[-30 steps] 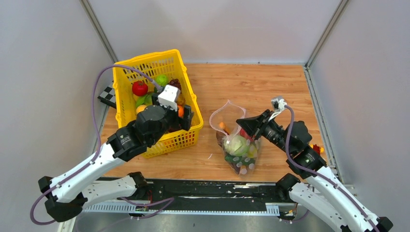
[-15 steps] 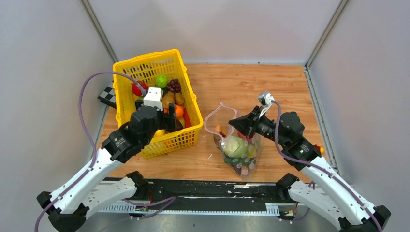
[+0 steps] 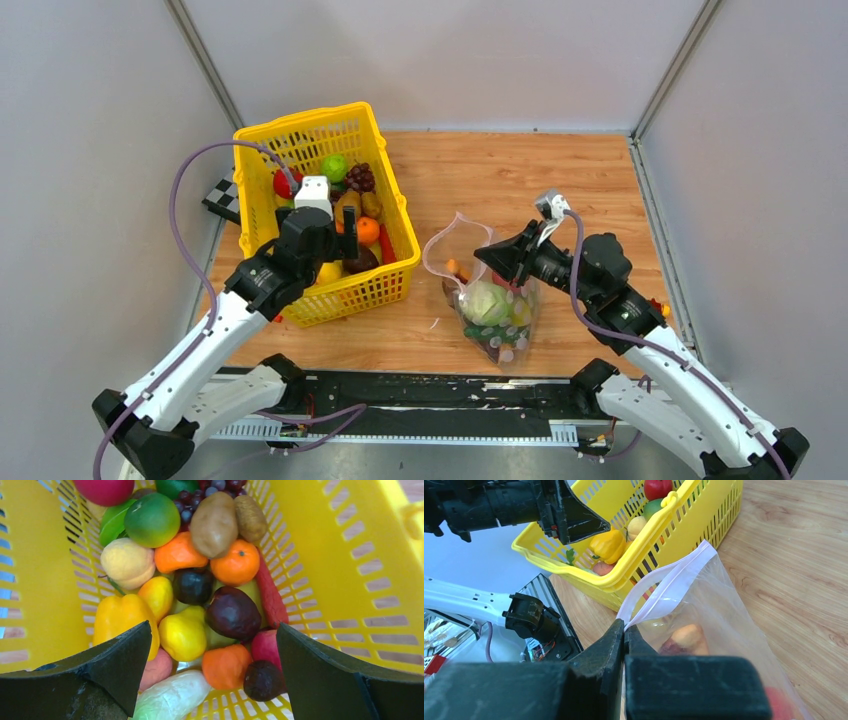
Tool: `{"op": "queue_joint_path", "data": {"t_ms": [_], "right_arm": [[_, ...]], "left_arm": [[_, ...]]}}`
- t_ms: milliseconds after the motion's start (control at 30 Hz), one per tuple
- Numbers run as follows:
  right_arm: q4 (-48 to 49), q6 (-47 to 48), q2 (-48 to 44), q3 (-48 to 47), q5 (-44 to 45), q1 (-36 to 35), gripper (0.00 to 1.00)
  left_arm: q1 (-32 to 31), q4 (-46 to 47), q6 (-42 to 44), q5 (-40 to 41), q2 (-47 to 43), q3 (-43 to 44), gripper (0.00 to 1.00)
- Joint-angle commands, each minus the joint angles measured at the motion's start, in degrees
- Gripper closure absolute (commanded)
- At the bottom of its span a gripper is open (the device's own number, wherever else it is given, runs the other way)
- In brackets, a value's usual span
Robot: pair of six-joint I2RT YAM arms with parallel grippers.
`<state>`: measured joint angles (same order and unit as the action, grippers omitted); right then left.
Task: Place the food in the zip-top bag and seal the zipper
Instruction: Pick up the fake fruit from the bin.
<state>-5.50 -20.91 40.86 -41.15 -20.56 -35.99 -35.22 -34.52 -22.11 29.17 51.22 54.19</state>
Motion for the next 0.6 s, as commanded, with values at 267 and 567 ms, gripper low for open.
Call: {"op": "queue_joint_path", "data": {"t_ms": [267,567], "right_arm": [[5.04,1.66,-1.71,0.99,0.43,-0.16,1.00],[3.76,3.46,-2.16,0.51,1.38,-0.15,0.99]], "left_arm": [[8.44,3.77,-4.76,-5.80,-0.48,-3.68,0.00],[11.49,6.02,-6.69,-7.55,0.88,-6.26,0.00]]}}
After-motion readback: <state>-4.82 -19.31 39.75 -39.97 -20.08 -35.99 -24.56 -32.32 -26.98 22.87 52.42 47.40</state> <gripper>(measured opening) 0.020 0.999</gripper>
